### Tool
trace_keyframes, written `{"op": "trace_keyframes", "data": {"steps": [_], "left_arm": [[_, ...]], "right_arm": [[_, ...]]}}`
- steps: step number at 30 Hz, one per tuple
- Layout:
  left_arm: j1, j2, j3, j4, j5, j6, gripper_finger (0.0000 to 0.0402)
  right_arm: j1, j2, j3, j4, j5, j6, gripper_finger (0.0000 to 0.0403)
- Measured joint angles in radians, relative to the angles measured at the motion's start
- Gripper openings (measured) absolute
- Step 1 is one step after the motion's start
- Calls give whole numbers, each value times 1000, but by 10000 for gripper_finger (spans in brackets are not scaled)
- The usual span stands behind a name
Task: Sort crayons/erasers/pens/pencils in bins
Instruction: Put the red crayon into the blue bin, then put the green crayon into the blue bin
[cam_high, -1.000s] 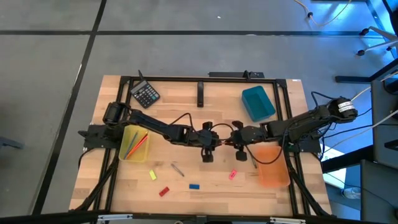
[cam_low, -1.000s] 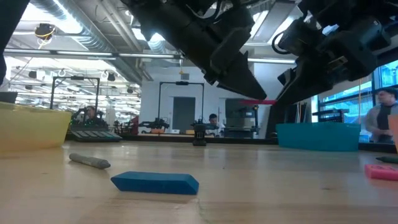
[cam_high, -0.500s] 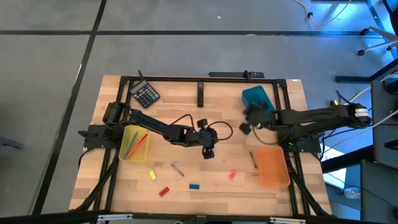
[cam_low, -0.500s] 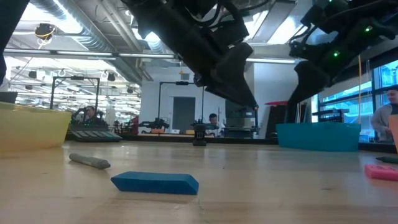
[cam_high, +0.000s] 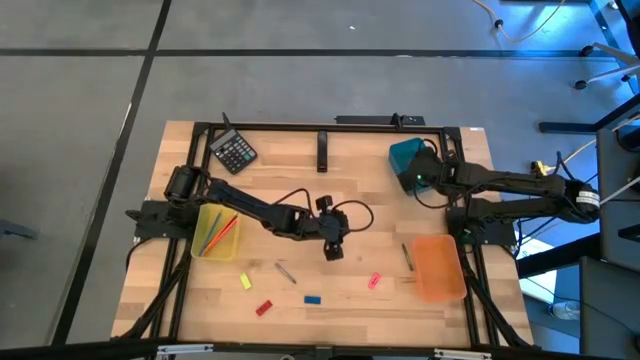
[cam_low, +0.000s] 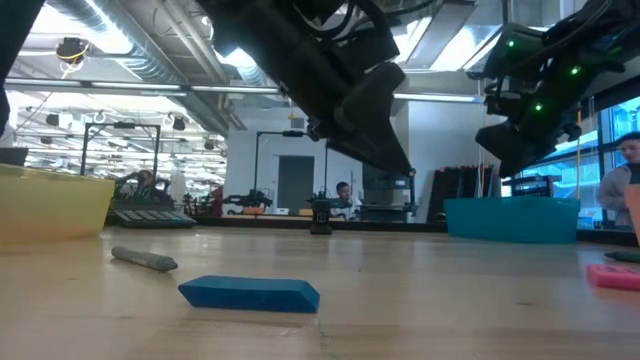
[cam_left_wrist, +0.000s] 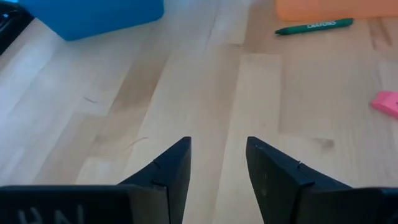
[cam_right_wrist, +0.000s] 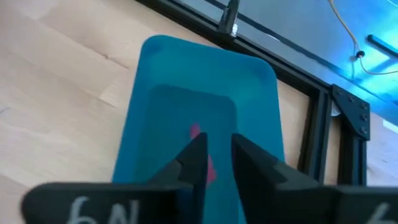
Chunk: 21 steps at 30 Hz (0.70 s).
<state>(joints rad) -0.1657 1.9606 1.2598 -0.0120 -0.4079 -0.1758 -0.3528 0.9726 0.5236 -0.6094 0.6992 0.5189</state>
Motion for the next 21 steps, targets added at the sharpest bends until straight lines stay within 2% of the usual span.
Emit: {"op": "trace_keyframes", "data": {"steps": [5, 8, 12, 14, 18, 21], "left_arm": [[-6, 2, 0, 38, 8, 52, 147], [3, 3, 0, 64, 54, 85, 147], [30, 4, 0, 123, 153, 122, 147], [45, 4, 0, 171, 209, 153, 147], [85, 40, 0, 316, 341, 209, 147], [123, 110, 37, 391, 454, 211, 147]], "right_arm": [[-15, 0, 0, 3, -19, -27, 138], [-14, -6, 0, 5, -20, -51, 169], [19, -23, 0, 6, -28, -107, 200], [41, -43, 0, 13, -71, -139, 208], [95, -96, 0, 33, -172, -164, 213], [139, -151, 0, 41, -200, -164, 211]]}}
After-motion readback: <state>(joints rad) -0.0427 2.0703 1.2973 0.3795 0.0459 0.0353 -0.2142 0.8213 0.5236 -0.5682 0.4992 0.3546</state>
